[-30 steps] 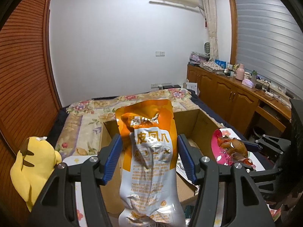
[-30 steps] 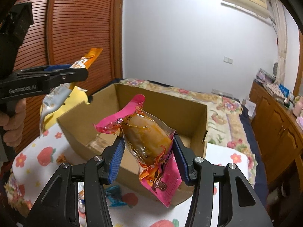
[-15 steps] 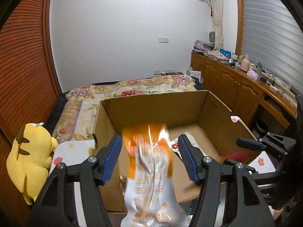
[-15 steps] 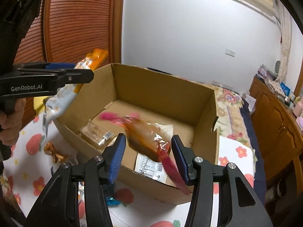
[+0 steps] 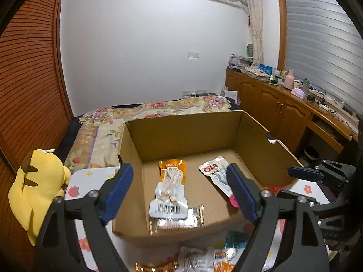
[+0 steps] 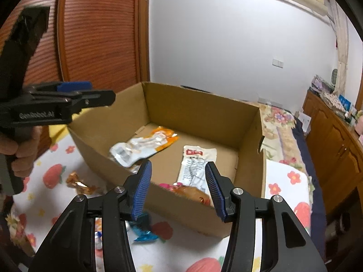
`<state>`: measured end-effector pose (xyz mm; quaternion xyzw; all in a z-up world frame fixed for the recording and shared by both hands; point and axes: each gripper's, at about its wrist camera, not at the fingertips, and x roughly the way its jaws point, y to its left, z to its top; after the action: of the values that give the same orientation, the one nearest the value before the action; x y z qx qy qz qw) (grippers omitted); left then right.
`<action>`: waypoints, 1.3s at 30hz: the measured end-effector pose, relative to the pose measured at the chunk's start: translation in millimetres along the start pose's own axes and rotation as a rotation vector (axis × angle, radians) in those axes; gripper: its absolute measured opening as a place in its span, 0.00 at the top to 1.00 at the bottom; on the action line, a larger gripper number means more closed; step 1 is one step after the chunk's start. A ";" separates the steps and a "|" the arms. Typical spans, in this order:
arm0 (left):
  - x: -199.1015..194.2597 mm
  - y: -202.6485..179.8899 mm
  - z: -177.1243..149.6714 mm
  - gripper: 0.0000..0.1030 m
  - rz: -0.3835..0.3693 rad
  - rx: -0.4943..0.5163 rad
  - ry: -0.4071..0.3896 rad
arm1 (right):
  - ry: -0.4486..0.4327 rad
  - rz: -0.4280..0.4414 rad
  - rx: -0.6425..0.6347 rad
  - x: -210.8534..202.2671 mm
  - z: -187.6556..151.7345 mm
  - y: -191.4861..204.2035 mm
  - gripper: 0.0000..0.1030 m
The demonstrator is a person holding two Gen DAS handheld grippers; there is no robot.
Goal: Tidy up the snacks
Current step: 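Move both tools back toward the remaining snacks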
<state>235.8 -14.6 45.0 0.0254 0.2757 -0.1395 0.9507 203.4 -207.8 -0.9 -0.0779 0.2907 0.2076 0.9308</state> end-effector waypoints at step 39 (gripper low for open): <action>-10.1 -8.8 -152.9 0.03 -0.038 0.005 0.200 | 0.174 0.119 0.148 -22.9 -143.9 53.9 0.37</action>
<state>146.0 -1.4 -78.8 0.0361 0.3691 -0.1550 0.9157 89.9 -205.2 -106.9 -0.0093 0.3888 0.2328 0.8914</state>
